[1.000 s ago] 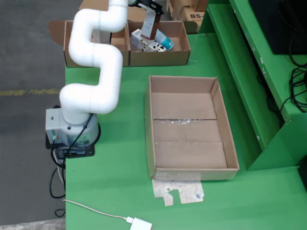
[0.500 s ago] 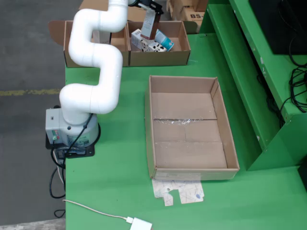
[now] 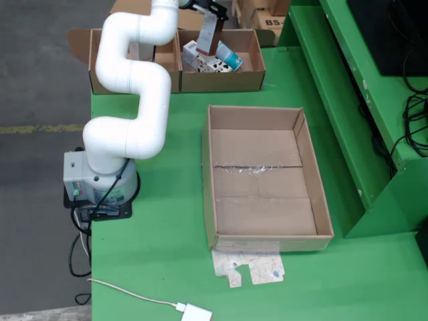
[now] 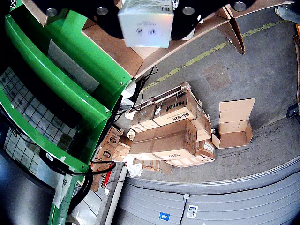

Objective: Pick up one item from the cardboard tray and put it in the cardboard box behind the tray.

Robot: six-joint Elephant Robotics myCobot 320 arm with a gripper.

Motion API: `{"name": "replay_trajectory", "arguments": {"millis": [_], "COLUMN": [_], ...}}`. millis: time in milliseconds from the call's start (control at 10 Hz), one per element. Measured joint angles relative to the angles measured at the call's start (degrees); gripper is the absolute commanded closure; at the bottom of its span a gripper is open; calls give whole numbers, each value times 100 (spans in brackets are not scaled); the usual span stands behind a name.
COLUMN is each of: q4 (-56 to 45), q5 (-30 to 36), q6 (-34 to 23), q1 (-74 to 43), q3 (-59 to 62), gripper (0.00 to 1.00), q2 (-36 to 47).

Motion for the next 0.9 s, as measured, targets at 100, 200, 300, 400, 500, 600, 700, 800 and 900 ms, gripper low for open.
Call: {"name": "replay_trajectory", "arguments": {"millis": [100, 200, 300, 400, 500, 600, 700, 800, 900], "q4": [9, 9, 9, 9, 18, 18, 18, 18, 18], "q5": [0, 0, 0, 0, 0, 0, 0, 0, 0], "q6": [-9, -26, -26, -26, -26, -26, -26, -26, -26], "q1": [0, 9, 9, 9, 9, 0, 9, 9, 9], "q3": [0, 0, 0, 0, 0, 0, 0, 0, 0], "gripper": [30, 20, 10, 0, 0, 0, 0, 0, 0], "q2": [0, 9, 9, 9, 9, 9, 9, 9, 9]}}
